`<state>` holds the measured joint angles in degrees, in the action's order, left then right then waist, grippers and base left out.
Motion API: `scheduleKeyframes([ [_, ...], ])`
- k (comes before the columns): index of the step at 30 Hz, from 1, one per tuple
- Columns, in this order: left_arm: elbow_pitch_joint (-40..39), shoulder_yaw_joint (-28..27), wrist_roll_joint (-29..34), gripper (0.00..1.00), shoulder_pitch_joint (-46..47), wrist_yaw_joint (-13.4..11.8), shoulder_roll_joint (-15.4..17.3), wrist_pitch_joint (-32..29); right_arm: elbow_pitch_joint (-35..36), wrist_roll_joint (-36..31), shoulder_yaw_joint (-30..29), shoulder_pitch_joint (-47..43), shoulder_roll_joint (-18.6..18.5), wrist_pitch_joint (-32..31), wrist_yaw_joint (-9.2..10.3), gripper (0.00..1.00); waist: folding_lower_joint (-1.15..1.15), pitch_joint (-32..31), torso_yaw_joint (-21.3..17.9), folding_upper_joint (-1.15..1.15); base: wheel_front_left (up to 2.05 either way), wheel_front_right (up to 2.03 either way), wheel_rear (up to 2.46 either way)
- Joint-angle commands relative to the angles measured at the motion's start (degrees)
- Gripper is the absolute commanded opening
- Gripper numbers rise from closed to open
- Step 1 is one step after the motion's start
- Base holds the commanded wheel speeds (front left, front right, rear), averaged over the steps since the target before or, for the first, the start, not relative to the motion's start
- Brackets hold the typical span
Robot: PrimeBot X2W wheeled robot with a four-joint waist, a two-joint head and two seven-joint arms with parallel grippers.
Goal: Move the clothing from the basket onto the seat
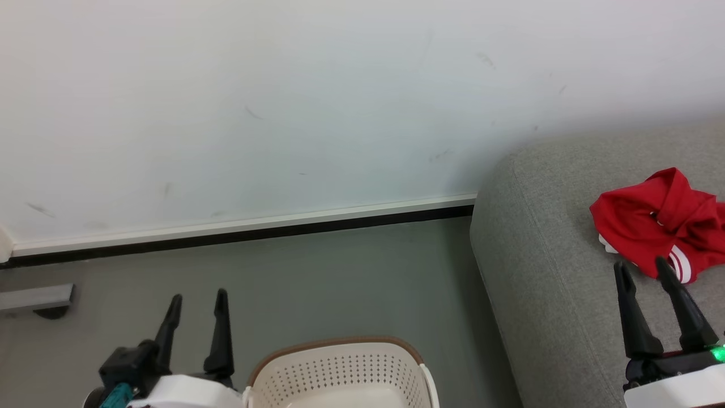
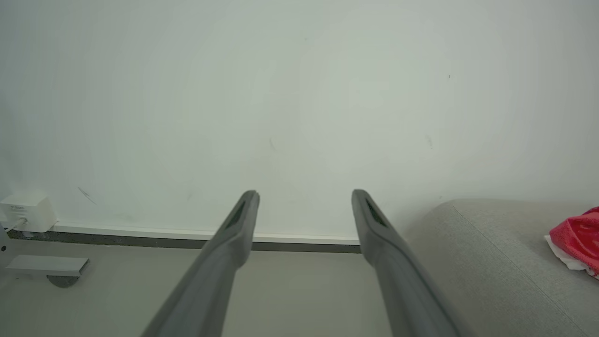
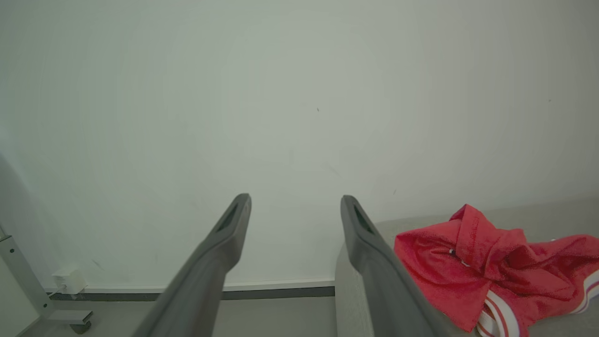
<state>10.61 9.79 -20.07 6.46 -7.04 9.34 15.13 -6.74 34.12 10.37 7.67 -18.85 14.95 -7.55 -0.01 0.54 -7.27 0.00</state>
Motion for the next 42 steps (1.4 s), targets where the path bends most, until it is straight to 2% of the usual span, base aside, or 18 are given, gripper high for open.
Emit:
scheduleKeyframes([
  [1,-0.32,-1.22,1.01,1.0,-1.59,-0.11,-0.43,0.03,0.33,-0.36,-0.79,-1.44,0.92,0.14,0.13,1.0,0.01,-0.28,-0.08,0.0,0.0,0.0,0.0],
  [5,0.44,-4.39,2.31,1.0,-4.87,0.86,-2.16,0.03,-0.31,-1.99,-0.34,-4.77,3.96,0.14,0.13,1.0,0.01,-1.54,0.05,0.0,0.0,0.0,0.0],
  [9,1.46,-6.63,4.05,1.0,-6.57,2.35,-3.82,0.03,-2.41,-4.15,0.9,-6.96,5.35,0.14,0.13,1.0,0.01,-2.37,0.51,0.0,0.0,0.0,0.0],
  [20,3.92,-10.72,8.08,1.0,-7.69,5.95,-5.97,0.03,-4.86,-7.58,1.3,-6.35,5.94,0.14,0.13,1.0,0.01,-3.33,0.88,0.0,0.0,0.0,0.0],
  [31,4.88,-12.39,10.38,1.0,-6.63,6.73,-6.34,0.03,-5.25,-8.2,1.92,-5.35,6.04,0.14,0.13,1.0,0.01,-3.15,1.16,0.0,0.0,0.0,0.0],
  [42,4.63,-11.14,8.7,1.0,-5.54,6.15,-6.36,0.03,-4.96,-8.1,1.48,-4.32,5.49,0.15,0.13,1.0,0.01,-1.6,0.42,0.0,0.0,0.0,0.0],
])
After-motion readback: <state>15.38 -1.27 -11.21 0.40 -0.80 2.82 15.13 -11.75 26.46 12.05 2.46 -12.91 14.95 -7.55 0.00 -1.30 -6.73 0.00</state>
